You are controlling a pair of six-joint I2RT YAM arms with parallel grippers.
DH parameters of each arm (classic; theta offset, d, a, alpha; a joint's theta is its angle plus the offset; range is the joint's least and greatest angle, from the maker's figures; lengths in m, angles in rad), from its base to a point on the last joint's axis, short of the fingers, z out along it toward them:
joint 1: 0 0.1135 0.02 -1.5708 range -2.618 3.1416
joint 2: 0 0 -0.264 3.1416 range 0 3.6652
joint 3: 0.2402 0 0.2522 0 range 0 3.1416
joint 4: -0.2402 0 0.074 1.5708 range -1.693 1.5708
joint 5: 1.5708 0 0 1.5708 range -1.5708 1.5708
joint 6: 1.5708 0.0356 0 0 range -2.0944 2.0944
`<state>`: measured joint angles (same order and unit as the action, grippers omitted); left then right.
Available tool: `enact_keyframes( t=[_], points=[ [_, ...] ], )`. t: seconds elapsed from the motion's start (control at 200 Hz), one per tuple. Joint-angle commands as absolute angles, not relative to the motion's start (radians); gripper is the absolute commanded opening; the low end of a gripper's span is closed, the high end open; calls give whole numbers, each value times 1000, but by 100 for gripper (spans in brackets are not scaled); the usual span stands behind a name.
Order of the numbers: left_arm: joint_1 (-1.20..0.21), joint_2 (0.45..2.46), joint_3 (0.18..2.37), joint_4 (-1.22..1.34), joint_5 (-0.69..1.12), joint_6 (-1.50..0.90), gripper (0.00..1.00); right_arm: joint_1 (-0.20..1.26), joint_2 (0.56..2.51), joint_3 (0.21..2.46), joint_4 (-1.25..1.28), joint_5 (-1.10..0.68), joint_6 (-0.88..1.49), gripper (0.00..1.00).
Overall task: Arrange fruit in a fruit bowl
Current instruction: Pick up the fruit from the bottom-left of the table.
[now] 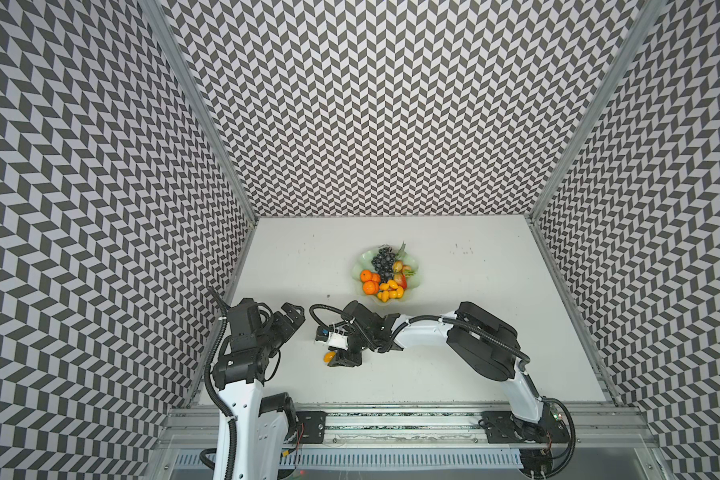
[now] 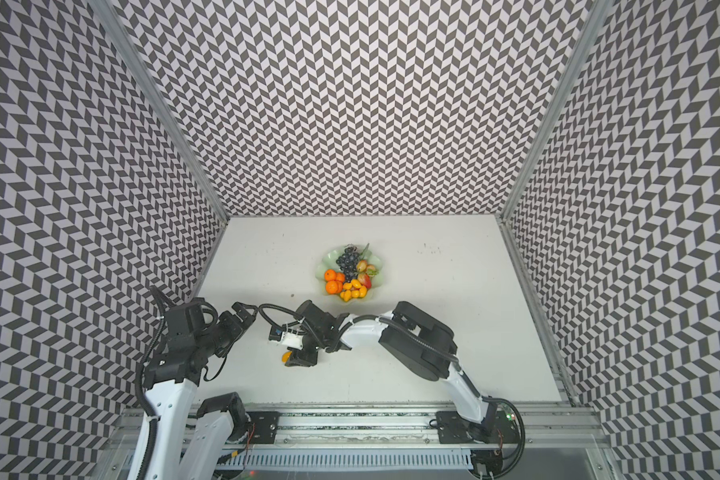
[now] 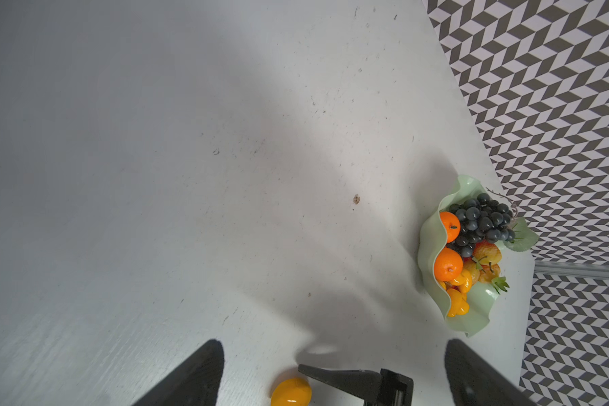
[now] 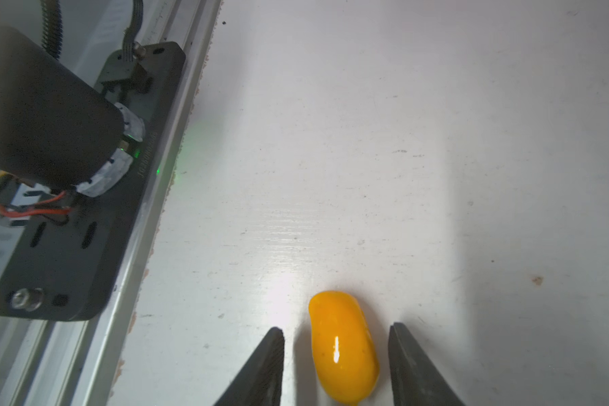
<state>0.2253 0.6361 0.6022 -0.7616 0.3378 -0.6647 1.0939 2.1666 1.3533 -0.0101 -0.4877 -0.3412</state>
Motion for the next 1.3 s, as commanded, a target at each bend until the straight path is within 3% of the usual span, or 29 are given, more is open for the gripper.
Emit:
enact_keyframes(
  t=[0.0,0.666,1.297],
  points=[
    [237,638,593,-767,354,-639,100,1105,2190,1377,5,-483,-380,47],
    [243,641,587,-749,376,-620,100,1111,2175,1350,-3,-461,-375,29],
    [240,691,593,-667,440,-605,100,1107,1954,1229,25,-363,-324,22]
  ],
)
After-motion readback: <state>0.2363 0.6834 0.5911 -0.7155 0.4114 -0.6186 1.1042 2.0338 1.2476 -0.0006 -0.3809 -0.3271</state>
